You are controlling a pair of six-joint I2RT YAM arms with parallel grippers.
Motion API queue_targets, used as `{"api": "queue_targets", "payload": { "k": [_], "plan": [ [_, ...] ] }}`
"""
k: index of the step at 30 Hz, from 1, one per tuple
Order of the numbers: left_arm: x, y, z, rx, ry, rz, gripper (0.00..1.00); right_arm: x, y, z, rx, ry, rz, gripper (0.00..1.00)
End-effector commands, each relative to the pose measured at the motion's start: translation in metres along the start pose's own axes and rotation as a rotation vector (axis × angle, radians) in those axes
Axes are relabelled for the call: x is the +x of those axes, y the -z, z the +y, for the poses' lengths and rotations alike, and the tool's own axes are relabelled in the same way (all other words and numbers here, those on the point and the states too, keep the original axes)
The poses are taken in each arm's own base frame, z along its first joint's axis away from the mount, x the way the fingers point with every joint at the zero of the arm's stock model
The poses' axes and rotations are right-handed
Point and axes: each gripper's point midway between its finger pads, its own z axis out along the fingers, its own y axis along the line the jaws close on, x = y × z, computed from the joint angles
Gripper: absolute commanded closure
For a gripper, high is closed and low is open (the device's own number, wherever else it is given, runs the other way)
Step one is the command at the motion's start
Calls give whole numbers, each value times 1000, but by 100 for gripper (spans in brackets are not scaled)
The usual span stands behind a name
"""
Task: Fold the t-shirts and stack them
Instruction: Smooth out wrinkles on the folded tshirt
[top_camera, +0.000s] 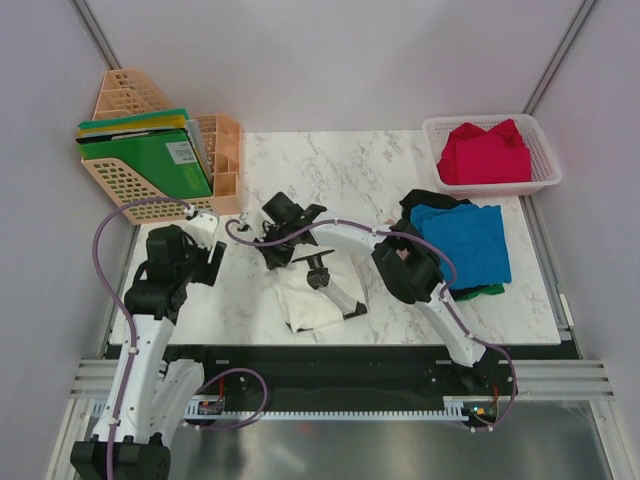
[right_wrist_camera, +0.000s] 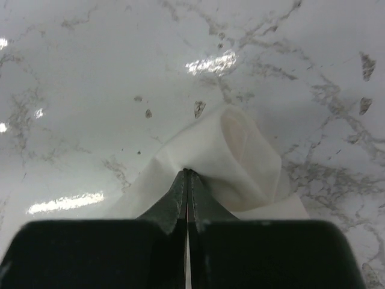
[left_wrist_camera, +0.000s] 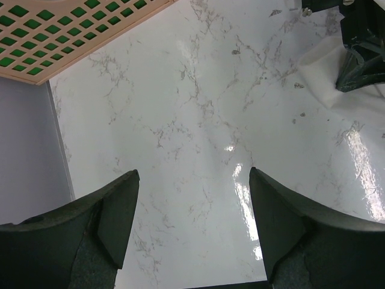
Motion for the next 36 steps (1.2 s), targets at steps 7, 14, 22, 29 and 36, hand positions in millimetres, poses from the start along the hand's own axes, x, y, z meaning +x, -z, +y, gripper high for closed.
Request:
{"api": "queue_targets", "payload": {
  "k": [7,14,22,29,36],
  "plan": [
    [-3,-4,-8,51,7,-9,19,2,3,-93,554,39,-66,100],
    [-1,-2,-9,57,1,-10,18,-12,11,-107,639,33,-119,100],
    [-2,-4,-13,81,0,-7,18,-30,33,-83,594,76,-200,100],
    [0,-7,-26,162,-10,12,18,-107,132,-66,697,105,-415,85],
    [20,-6,-59,372,-26,137,18,-117,211,-48,769,128,-389,2]
  ]
}}
